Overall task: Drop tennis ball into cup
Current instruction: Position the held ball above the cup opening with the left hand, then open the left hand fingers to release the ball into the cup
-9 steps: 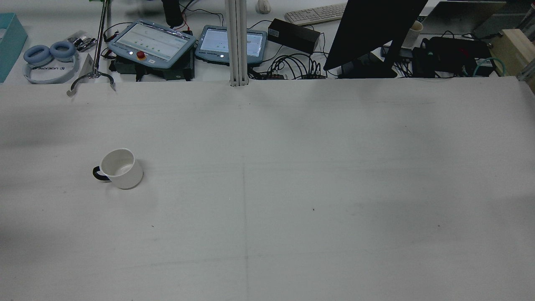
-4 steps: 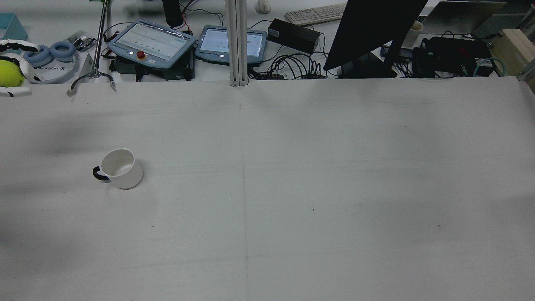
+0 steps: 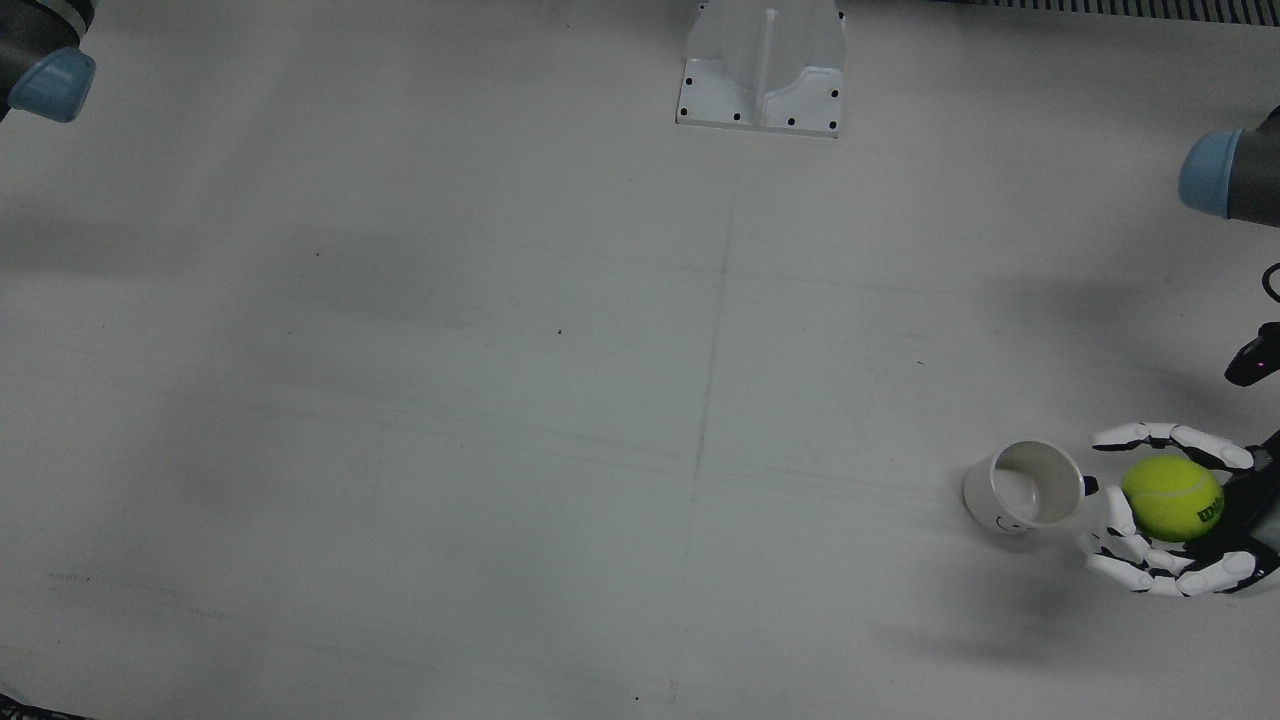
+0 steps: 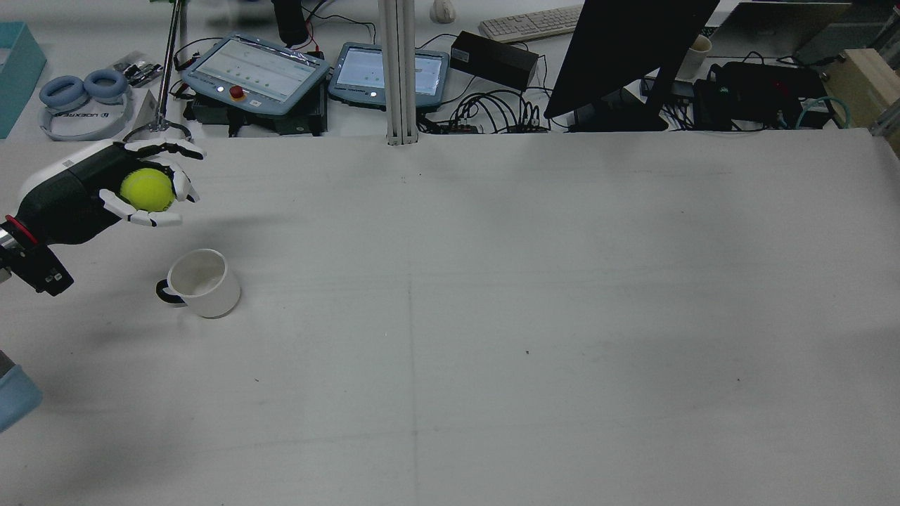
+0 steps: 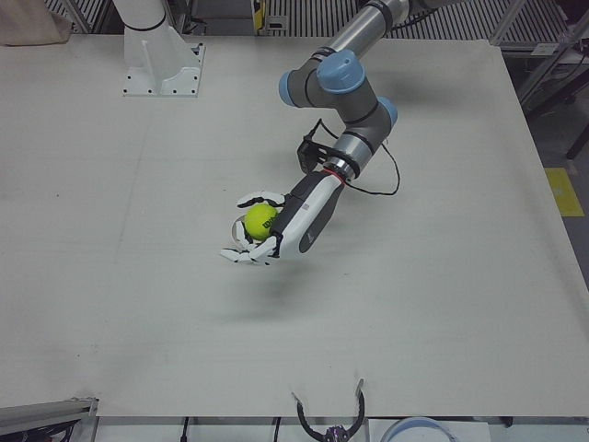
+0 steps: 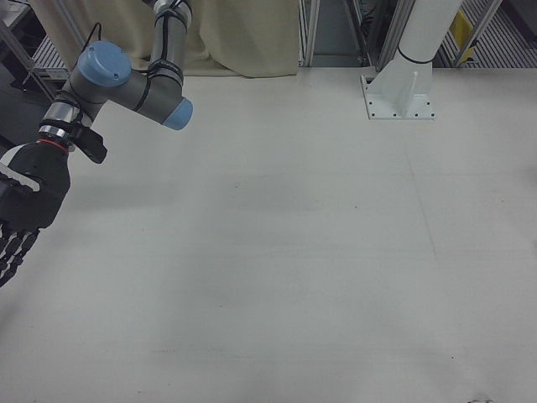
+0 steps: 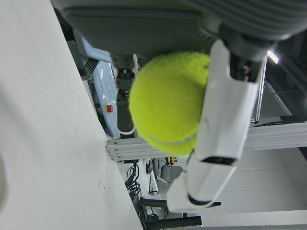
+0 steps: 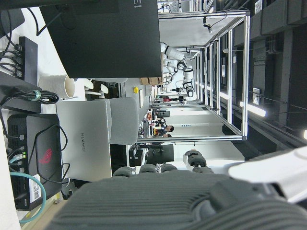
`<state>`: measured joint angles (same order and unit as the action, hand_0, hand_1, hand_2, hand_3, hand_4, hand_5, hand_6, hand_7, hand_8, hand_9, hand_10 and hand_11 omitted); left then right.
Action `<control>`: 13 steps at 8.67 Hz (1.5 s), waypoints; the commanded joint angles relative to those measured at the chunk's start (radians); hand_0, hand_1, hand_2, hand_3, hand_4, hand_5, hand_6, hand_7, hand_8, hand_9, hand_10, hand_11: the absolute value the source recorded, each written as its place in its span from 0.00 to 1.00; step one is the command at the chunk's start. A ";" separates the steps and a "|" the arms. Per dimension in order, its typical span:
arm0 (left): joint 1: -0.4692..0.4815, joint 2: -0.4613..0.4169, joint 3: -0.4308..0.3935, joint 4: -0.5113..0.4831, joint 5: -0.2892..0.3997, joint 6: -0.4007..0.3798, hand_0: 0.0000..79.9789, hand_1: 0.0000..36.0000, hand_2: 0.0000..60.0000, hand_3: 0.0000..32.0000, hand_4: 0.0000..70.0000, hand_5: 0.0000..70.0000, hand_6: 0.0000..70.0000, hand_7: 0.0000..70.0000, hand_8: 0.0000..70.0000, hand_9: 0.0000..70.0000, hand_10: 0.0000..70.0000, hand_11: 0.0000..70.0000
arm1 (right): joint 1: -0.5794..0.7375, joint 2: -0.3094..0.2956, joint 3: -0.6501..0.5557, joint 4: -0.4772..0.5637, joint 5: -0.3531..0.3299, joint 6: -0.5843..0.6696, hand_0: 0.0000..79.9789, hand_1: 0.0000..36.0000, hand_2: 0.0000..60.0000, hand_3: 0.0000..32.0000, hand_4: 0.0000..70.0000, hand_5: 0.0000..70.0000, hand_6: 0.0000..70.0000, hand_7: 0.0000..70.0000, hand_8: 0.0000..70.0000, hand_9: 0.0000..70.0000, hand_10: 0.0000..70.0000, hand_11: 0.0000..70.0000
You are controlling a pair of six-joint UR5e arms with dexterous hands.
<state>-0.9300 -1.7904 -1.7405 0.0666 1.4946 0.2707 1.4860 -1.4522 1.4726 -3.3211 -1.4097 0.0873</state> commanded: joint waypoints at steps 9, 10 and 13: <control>0.114 0.002 0.068 -0.048 -0.010 0.047 0.64 0.58 0.57 0.00 0.30 0.22 0.71 0.36 0.26 0.22 0.26 0.40 | 0.000 -0.001 0.000 0.000 0.000 0.000 0.00 0.00 0.00 0.00 0.00 0.00 0.00 0.00 0.00 0.00 0.00 0.00; 0.115 0.002 0.068 -0.048 -0.010 0.042 0.64 0.58 0.56 0.00 0.30 0.20 0.61 0.33 0.23 0.21 0.25 0.39 | 0.000 0.001 0.000 0.000 0.000 0.000 0.00 0.00 0.00 0.00 0.00 0.00 0.00 0.00 0.00 0.00 0.00 0.00; 0.035 0.008 0.038 -0.039 -0.008 -0.039 0.61 0.53 0.62 0.00 0.29 0.20 0.67 0.22 0.22 0.15 0.23 0.36 | 0.000 -0.001 0.000 0.000 0.000 -0.001 0.00 0.00 0.00 0.00 0.00 0.00 0.00 0.00 0.00 0.00 0.00 0.00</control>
<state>-0.8223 -1.7870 -1.6823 0.0190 1.4853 0.2982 1.4863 -1.4522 1.4726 -3.3211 -1.4097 0.0875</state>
